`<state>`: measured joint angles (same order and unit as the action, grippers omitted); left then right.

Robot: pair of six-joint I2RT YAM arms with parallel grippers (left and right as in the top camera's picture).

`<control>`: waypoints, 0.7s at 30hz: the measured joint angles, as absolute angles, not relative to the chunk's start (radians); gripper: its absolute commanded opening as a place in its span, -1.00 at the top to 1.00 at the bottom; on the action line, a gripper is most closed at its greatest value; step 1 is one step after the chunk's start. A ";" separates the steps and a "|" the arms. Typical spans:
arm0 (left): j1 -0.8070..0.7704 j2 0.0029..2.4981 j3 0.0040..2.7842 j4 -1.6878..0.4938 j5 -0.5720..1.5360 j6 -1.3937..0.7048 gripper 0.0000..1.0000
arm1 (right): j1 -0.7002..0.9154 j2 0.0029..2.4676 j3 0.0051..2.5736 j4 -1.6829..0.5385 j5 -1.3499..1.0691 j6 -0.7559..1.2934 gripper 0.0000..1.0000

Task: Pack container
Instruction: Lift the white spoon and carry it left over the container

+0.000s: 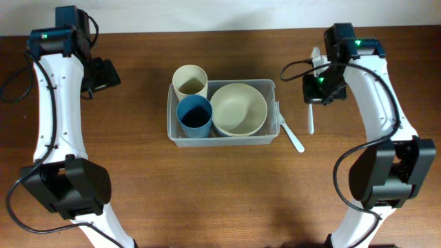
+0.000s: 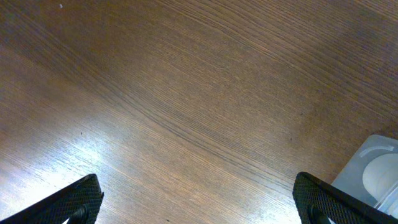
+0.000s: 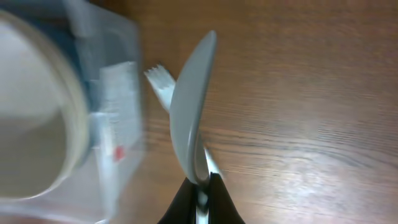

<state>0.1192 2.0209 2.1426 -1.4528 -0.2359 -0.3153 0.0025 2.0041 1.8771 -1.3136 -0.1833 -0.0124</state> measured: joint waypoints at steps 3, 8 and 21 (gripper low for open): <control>0.119 2.021 2.143 -1.453 -0.236 -0.315 -1.00 | 0.002 2.004 1.908 -1.317 -0.256 -0.012 0.92; 0.119 2.021 2.143 -1.453 -0.236 -0.315 -0.99 | 0.008 2.004 1.913 -1.316 -0.358 -0.013 0.92; 0.119 2.021 2.143 -1.453 -0.236 -0.315 -1.00 | 0.148 2.004 1.913 -1.255 -0.394 -0.004 0.92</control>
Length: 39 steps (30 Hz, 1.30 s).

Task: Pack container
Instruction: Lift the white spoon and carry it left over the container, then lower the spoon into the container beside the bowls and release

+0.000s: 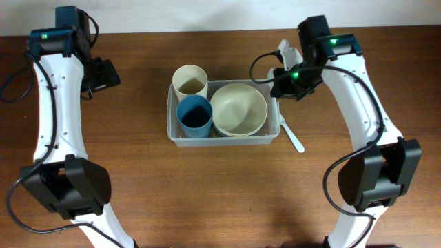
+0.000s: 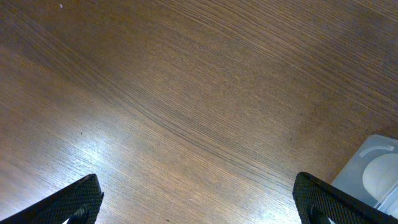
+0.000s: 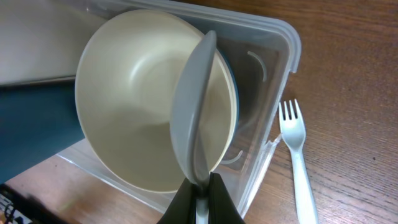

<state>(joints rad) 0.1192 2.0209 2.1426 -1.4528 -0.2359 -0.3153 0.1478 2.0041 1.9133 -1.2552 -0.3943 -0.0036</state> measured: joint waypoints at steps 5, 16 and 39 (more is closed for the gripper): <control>0.119 2.021 2.143 -1.453 -0.236 -0.315 -1.00 | 0.150 2.004 1.913 -1.250 -0.378 -0.001 0.92; 0.119 2.021 2.143 -1.453 -0.236 -0.315 -0.99 | 0.150 2.004 1.841 -1.181 -0.364 0.001 0.92; 0.119 2.021 2.143 -1.453 -0.236 -0.315 -1.00 | 0.148 2.004 1.816 -1.211 -0.360 0.005 0.19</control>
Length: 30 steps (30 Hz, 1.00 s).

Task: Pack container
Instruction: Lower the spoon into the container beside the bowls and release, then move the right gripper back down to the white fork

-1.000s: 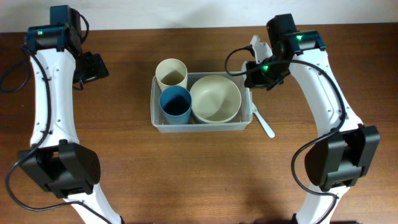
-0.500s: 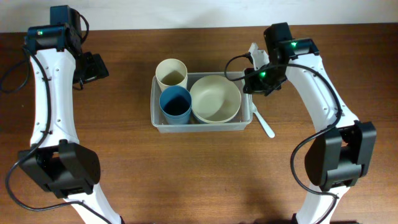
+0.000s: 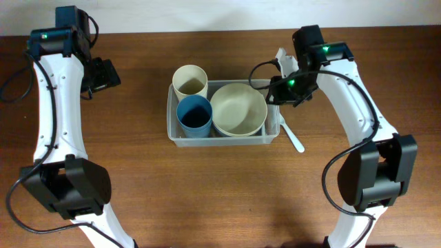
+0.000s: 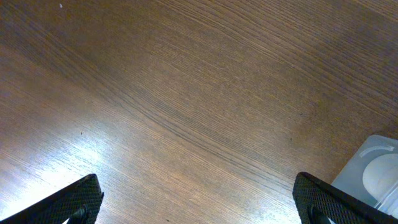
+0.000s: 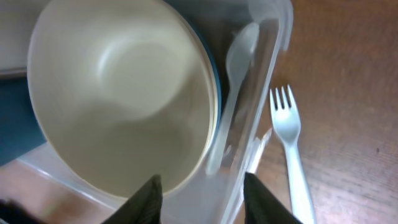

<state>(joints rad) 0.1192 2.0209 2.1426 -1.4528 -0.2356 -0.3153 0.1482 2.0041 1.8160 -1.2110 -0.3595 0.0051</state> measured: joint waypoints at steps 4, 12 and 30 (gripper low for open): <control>0.119 2.021 2.143 -1.453 -0.236 -0.315 -1.00 | 0.132 2.008 1.918 -1.335 -0.353 -0.004 0.11; 0.119 2.021 2.143 -1.453 -0.236 -0.315 -1.00 | 0.041 2.008 2.092 -1.555 -0.172 -0.012 -0.06; 0.119 2.021 2.143 -1.453 -0.236 -0.315 -1.00 | 0.015 2.007 1.760 -1.464 -0.040 -0.013 -0.18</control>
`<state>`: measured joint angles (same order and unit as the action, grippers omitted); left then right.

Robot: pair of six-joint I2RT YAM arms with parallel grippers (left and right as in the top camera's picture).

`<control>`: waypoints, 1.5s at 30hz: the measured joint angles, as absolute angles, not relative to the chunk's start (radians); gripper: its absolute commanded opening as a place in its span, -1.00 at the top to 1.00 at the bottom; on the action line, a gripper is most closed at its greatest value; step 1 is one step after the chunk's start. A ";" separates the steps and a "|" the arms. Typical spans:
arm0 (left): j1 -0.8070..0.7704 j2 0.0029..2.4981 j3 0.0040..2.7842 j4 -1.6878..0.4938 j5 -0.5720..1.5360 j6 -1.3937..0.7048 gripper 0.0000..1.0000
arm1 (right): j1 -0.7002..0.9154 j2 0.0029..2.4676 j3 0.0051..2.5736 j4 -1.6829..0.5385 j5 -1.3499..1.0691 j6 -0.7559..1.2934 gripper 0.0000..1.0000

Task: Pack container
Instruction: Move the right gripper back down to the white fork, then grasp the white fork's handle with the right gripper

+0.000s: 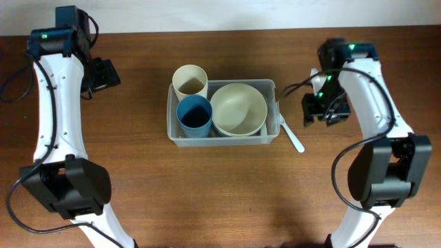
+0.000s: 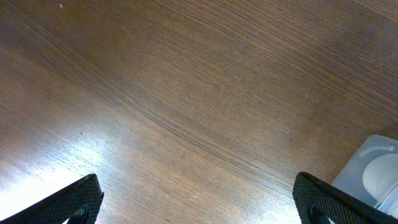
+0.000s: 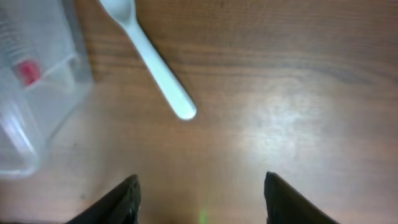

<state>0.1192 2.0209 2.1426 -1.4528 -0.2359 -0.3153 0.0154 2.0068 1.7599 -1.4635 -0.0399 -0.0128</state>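
Observation:
A clear plastic container point(image 1: 222, 136) holds a cream cup point(image 1: 190, 81), a blue cup point(image 1: 194, 115) and a cream bowl point(image 1: 238, 109). The spoon cannot be made out in it from overhead. A white fork point(image 1: 292, 136) lies on the table just right of the container, and its handle point(image 3: 158, 74) shows in the right wrist view. My right gripper point(image 3: 202, 208) is open and empty over bare wood, right of the fork. My left gripper point(image 2: 199, 211) is open and empty far left of the container, whose corner point(image 2: 373, 177) shows at the frame edge.
The wooden table point(image 1: 220, 193) stretches bare in front of the container. The container's corner with a red-marked label point(image 3: 28, 81) sits at the left of the right wrist view, close to the fork.
My right gripper was open over the container's right end, with the spoon lying inside. Now it is out over the table to the right, beside the fork's handle. The left arm has not moved.
My right gripper was shut on a white spoon over the table, right of the container. Then it held the spoon above the bowl. Then it was open, and the spoon lay between the bowl and the right wall. Now it is empty beside the fork.

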 measured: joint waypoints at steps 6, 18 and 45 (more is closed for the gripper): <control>0.119 2.021 2.143 -1.453 -0.236 -0.315 -0.99 | 0.021 2.007 1.559 -1.285 -0.044 -0.011 -0.27; 0.119 2.021 2.143 -1.453 -0.236 -0.315 -0.99 | 0.027 2.006 1.316 -0.982 -0.041 -0.009 -0.43; 0.119 2.021 2.143 -1.453 -0.236 -0.315 -1.00 | 0.028 1.977 1.275 -0.862 -0.008 0.020 0.65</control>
